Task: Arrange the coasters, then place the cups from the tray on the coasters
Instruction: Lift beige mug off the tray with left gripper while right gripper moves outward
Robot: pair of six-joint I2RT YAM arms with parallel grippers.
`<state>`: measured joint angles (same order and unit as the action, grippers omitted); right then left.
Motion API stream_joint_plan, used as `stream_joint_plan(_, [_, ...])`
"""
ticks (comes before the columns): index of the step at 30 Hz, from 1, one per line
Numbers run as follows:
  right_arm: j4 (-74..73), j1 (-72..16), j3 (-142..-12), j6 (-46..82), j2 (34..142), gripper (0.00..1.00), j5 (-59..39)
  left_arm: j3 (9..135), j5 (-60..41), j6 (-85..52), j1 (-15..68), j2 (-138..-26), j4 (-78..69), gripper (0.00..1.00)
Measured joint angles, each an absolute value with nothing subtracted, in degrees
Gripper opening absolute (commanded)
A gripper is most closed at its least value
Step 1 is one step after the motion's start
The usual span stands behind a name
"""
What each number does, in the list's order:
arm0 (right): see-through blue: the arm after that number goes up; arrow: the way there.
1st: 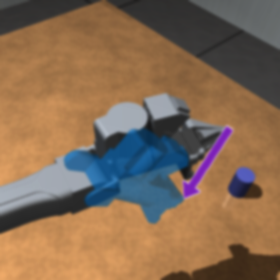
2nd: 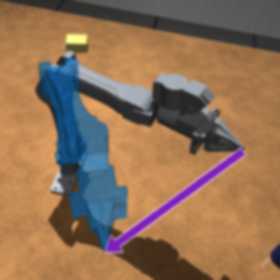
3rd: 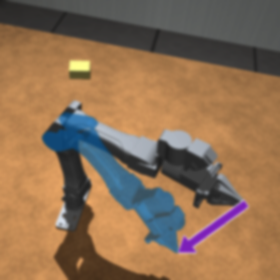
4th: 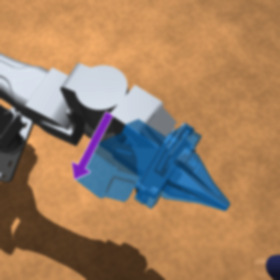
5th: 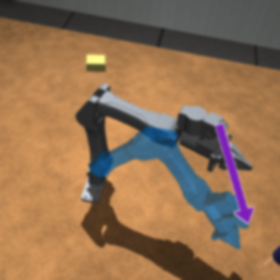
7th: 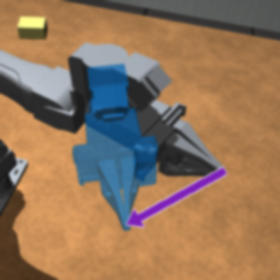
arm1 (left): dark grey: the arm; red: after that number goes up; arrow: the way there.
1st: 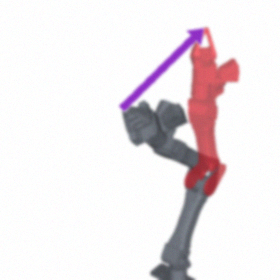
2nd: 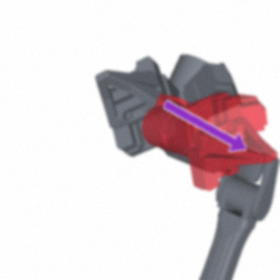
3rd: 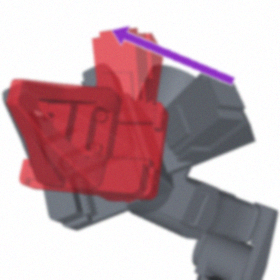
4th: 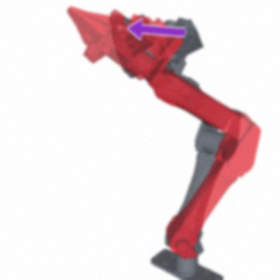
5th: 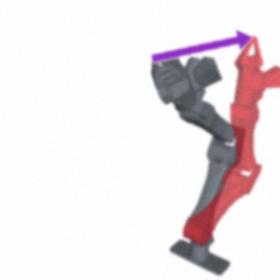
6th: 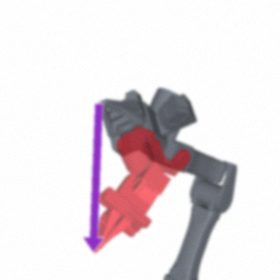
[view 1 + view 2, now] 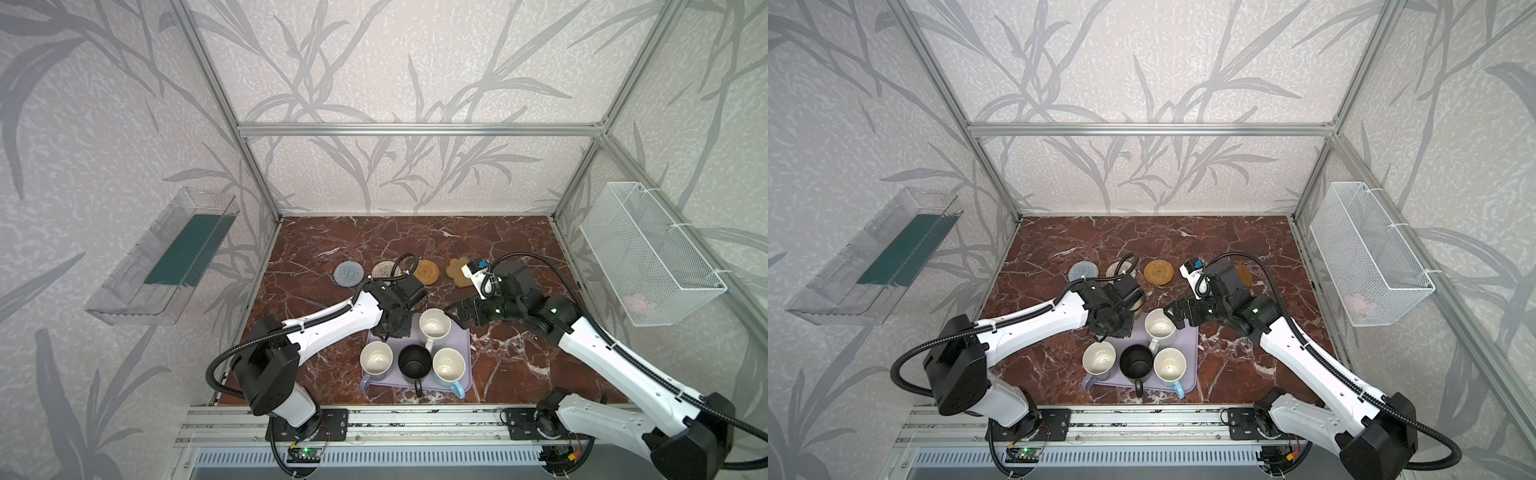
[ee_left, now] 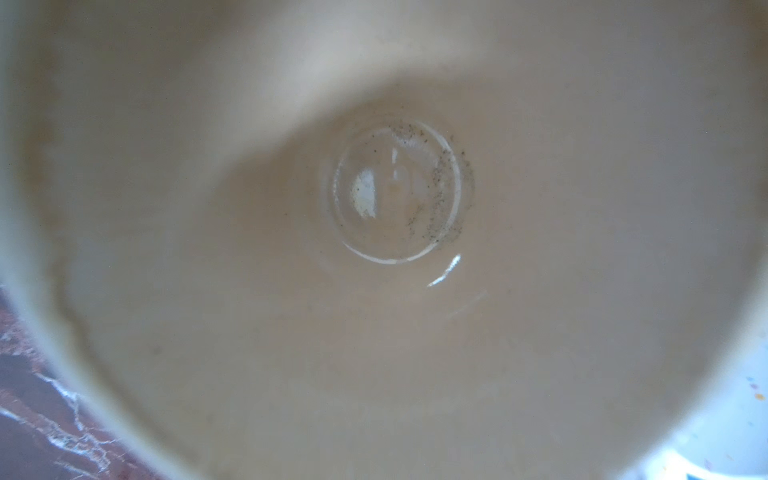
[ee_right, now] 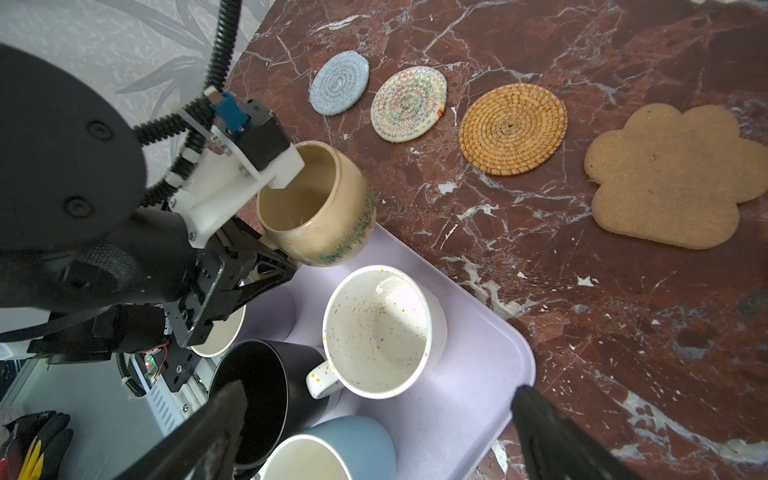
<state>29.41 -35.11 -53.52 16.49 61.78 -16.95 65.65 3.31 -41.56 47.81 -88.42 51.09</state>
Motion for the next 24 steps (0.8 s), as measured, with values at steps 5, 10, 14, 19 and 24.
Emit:
stream_joint_plan(5, [27.14, -35.66, -53.52, 17.58, 62.08, 0.99, -17.19, 65.65, 4.47, -40.62, 45.93, -85.21, 51.79, 0.00])
stream_joint_plan(10, [23.59, -37.01, -53.87, 19.46, 65.10, 0.99, -17.89, 66.43, 5.15, -38.17, 41.71, -83.88, 52.14, 0.00])
stream_joint_plan(14, [21.80, -38.57, -55.86, 20.34, 68.86, 0.99, -17.98, 68.16, 5.34, -35.40, 37.39, -83.85, 52.16, 0.00])
stream_joint_plan(19, [19.14, -39.38, -58.19, 22.00, 71.92, 0.99, -16.93, 70.19, 5.74, -31.73, 31.27, -83.90, 51.88, 0.00])
stream_joint_plan(24, [15.64, -39.44, -60.10, 24.88, 75.99, 0.99, -15.81, 72.93, 6.39, -27.83, 26.52, -85.73, 51.59, 0.00])
